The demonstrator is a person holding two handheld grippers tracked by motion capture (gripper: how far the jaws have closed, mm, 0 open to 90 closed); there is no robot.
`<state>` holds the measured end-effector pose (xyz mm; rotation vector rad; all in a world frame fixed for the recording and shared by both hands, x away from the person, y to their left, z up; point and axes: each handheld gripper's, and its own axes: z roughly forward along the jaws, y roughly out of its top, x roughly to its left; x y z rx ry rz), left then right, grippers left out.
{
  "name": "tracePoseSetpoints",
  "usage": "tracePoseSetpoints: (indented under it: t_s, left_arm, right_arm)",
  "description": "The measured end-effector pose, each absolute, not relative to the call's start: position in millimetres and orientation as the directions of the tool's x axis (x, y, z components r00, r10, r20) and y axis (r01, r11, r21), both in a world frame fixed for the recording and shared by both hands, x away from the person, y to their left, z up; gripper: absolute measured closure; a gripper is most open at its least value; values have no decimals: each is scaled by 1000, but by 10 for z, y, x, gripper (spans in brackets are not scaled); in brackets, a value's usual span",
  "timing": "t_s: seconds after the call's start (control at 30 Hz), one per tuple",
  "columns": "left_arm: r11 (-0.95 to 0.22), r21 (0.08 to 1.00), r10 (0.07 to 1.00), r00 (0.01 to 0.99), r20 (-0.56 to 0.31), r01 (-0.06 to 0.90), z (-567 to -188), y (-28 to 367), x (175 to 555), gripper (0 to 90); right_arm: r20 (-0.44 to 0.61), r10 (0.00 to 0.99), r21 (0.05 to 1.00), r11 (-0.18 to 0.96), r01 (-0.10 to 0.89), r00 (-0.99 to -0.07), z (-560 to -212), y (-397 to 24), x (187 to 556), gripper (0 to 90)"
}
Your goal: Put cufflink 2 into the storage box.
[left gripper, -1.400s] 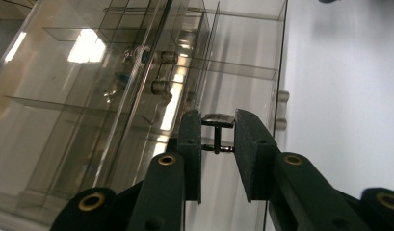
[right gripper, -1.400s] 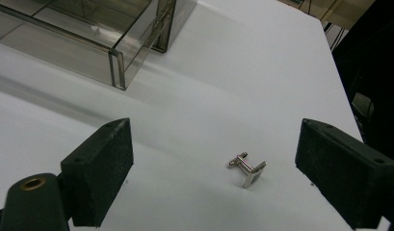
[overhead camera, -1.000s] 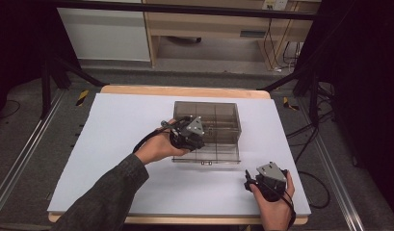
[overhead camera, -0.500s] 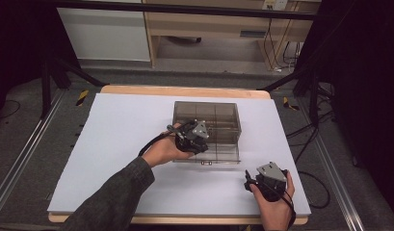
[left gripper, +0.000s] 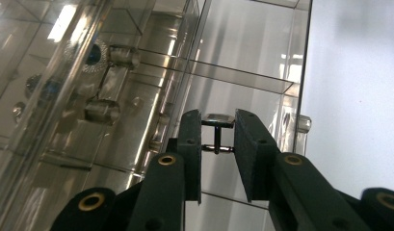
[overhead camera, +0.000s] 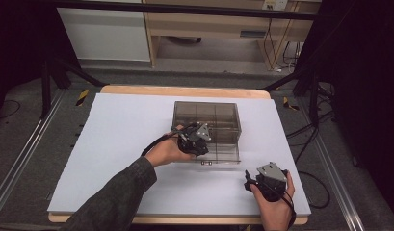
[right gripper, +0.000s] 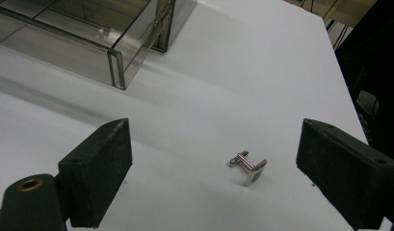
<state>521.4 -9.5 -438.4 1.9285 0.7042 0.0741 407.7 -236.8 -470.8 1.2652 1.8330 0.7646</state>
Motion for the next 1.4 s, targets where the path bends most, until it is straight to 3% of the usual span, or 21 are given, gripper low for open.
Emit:
tracePoseSetpoints:
  t_s: [0.47, 0.73, 0.87, 1.03, 1.4]
  left_arm:
    - [-295, 865, 484, 844, -232, 407, -4257, 0, 5200, 683]
    - [-271, 897, 489, 853, -183, 348, -4047, 216, 5104, 609]
    - [-262, 908, 504, 849, -159, 326, -3965, 373, 5022, 557]
    - [-263, 920, 534, 838, -112, 291, -3911, 579, 4912, 475]
    - [-191, 931, 608, 782, -138, 312, -4063, 1018, 4668, 199]
  right_arm:
    - [-251, 945, 814, 324, 481, -212, -4699, -2365, 4065, 122]
    - [-184, 961, 825, 265, 500, -207, -4564, -2481, 4059, 198]
    - [-155, 955, 806, 271, 526, -254, -4445, -2574, 4083, 238]
    - [-172, 922, 744, 352, 567, -347, -4267, -2708, 4165, 353]
    - [-172, 835, 519, 528, 672, -523, -4230, -2841, 4543, 492]
